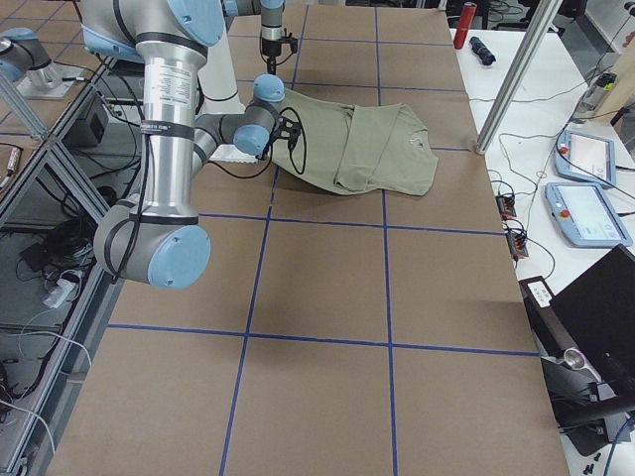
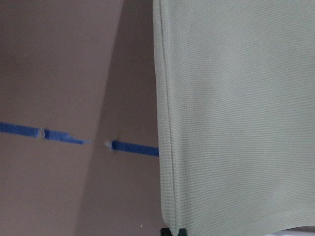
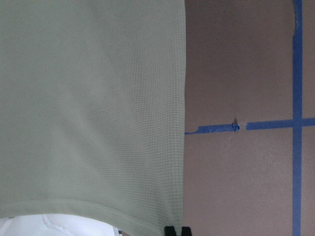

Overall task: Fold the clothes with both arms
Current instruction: 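Lift the hem with both grippers and carry it toward the collar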

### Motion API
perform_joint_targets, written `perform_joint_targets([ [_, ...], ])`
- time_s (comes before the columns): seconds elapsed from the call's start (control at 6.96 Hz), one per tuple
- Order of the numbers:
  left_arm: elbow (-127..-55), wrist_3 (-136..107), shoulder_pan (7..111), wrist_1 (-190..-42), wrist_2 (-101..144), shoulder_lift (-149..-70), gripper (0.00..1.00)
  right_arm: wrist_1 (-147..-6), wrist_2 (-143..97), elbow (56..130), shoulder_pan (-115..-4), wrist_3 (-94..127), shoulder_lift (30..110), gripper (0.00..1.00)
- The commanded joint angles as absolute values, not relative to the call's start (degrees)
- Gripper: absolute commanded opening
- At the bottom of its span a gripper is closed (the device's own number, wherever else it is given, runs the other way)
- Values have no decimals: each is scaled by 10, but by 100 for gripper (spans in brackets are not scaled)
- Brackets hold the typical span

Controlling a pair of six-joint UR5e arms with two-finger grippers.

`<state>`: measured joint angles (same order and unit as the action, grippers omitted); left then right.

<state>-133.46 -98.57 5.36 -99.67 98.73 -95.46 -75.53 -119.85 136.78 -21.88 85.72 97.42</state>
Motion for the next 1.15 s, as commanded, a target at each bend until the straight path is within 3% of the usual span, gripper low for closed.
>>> perform_joint_targets([
  [0.0,-1353,-992,40,-997,988,-938,0,-755,-1206,1381,-214,857,980,0],
  [0.29,-1351,-987,66,-997,988,-948,0,-755,-1206,1362,-277,848,945,0],
  [0.57,-1348,-956,164,-997,1001,-959,0,-755,-1207,1315,-369,825,884,0],
  [1.01,-1272,-911,300,-970,1030,-1035,0,-754,-1208,1223,-472,803,788,0],
])
